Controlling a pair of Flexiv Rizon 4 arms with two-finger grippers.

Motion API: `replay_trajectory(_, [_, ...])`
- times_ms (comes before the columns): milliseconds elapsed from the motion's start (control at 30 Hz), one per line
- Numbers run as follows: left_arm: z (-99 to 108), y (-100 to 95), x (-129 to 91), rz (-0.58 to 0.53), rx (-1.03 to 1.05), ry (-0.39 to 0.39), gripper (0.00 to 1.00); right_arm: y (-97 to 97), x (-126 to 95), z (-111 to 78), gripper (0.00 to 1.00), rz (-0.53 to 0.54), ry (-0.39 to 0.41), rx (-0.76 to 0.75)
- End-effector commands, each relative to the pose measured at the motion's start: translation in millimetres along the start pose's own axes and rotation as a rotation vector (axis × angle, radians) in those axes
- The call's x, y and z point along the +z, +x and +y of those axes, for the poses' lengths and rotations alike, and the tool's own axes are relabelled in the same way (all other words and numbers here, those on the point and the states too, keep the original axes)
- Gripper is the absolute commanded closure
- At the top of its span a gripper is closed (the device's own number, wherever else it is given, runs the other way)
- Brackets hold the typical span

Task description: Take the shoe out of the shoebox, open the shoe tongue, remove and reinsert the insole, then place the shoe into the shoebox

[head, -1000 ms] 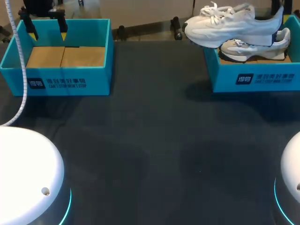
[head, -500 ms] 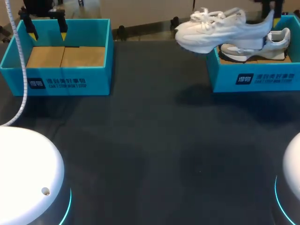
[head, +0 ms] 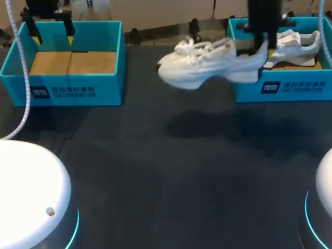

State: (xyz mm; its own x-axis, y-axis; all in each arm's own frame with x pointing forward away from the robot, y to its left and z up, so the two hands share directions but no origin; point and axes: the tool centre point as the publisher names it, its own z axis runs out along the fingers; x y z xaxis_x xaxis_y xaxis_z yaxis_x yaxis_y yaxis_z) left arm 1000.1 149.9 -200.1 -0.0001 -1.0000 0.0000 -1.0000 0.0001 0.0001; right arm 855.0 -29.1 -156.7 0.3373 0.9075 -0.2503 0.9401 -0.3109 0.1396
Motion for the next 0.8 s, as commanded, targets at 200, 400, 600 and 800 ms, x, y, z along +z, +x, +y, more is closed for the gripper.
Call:
replay_trajectory(200, [0,-0.1,0,0.000,0.000,0.000,0.00,21.5,22,-49.2,1.00,0.047,-0.022,0.014])
replay_trajectory(400, [0,-0.1,0,0.000,0.000,0.000,0.00,21.5,22,-49.2,1.00,0.047,-0.022,0.014])
replay_trajectory(600, [0,-0.1,0,0.000,0.000,0.000,0.00,21.5,22,-49.2,1.00,0.047,-0.022,0.014])
replay_trajectory(800, [0,-0.1,0,0.000,0.000,0.000,0.00,30.2,31,-69.2,1.00,0.048,-0.021,0.014])
